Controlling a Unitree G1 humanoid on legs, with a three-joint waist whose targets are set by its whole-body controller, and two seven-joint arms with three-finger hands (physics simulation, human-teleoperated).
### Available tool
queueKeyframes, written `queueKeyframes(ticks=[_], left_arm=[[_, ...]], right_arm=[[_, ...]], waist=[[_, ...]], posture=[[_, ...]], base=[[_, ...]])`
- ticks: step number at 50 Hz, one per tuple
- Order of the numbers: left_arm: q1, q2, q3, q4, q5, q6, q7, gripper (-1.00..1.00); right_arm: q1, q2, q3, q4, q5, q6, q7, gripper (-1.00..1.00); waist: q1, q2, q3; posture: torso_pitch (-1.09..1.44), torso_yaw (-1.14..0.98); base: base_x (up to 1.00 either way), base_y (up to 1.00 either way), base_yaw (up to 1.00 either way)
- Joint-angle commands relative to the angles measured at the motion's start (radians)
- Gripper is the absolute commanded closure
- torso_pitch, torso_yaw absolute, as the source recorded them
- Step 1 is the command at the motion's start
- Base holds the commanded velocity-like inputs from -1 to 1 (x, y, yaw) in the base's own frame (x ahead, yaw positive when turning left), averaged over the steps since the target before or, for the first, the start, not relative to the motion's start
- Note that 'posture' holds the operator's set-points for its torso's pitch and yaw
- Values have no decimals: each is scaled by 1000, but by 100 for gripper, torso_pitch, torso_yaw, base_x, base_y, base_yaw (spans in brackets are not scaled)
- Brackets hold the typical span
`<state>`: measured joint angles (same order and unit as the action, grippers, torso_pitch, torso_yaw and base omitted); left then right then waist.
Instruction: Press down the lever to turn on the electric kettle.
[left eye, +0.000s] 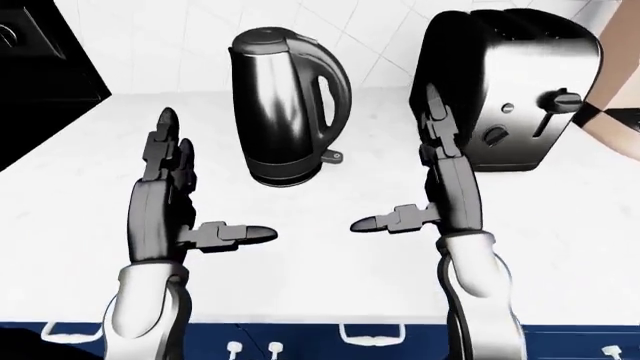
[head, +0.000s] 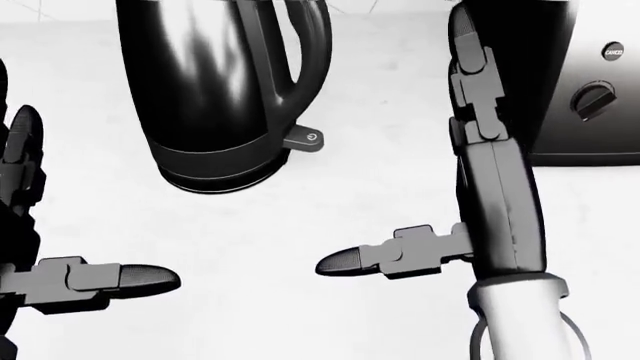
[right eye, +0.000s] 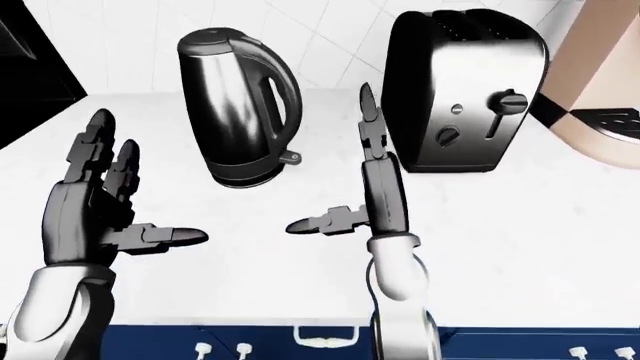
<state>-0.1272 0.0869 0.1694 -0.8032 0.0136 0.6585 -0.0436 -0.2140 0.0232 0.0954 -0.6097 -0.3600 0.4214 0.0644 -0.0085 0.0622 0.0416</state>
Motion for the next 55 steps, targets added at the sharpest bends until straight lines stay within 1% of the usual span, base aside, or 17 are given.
queueKeyframes(ticks=[1,2,3,4,5,10,12,15,16,17,18,21,24,27,28,34,55], left_arm=[[-15,8,9,-20,3,-25,5,-100],[-15,8,9,-18,2,-25,5,-100],[-14,8,9,-18,2,-26,5,-100],[-13,8,9,-17,2,-28,5,-100],[-13,8,10,-17,2,-28,5,-100],[-14,9,10,-20,1,-24,5,-100],[-15,10,13,-18,-1,-26,5,-100],[-14,10,11,-16,0,-27,5,-100],[-15,10,12,-17,-1,-27,5,-100],[-13,9,11,-18,-1,-27,6,-100],[-12,9,10,-17,0,-29,6,-100],[-12,9,10,-17,0,-29,6,-100],[-10,8,8,-16,1,-32,6,-100],[-10,8,9,-17,0,-30,6,-100],[-11,8,9,-17,1,-31,6,-100],[-11,8,10,-16,0,-30,7,-100],[-6,7,11,-20,-1,-31,7,-100]], right_arm=[[-20,5,8,-26,-2,-21,-1,-100],[-20,5,7,-25,-2,-22,-1,-100],[-20,5,8,-24,-3,-23,-2,-100],[-21,6,10,-24,-4,-22,-1,-100],[-22,6,9,-24,-4,-22,-1,-100],[-29,7,9,-21,-5,-19,0,-100],[-31,8,10,-21,-6,-18,1,-100],[-33,8,12,-20,-9,-17,1,-100],[-33,9,12,-20,-8,-17,2,-100],[-33,9,12,-21,-9,-17,2,-100],[-33,9,12,-21,-9,-17,3,-100],[-31,9,12,-22,-9,-18,3,-100],[-30,9,12,-19,-8,-21,2,-100],[-33,11,9,-16,-10,-15,-7,-100],[-34,11,9,-15,-12,-12,-7,-100],[-35,10,9,-15,-13,-18,-15,-100],[-112,6,8,-27,-12,50,48,-100]], waist=[[0,21,-20],[1,44,-21],[12,3,-19],[4,20,-18],[10,16,-16],[13,-29,-17],[16,-57,-17],[15,-126,-26],[6,-85,-24],[14,-101,-24],[8,-98,-25],[6,-72,-33],[8,-40,-24],[-1,32,-14],[0,-12,-12],[4,-52,-34],[11,-50,-41]], posture=[[0,0],[0,0],[0,0],[0,0],[0,0],[0,0],[0,0],[0,0],[0,0],[0,0],[0,0],[0,0],[0,0],[0,0],[0,0],[0,0],[0,0]], base=[[11,0,0],[10,0,0],[11,0,0],[11,0,0],[11,0,0],[11,0,0],[11,0,0],[11,0,0],[10,0,0],[10,0,0],[11,0,0],[10,0,0],[10,0,0],[8,0,0],[3,0,0],[0,0,0],[0,0,0]])
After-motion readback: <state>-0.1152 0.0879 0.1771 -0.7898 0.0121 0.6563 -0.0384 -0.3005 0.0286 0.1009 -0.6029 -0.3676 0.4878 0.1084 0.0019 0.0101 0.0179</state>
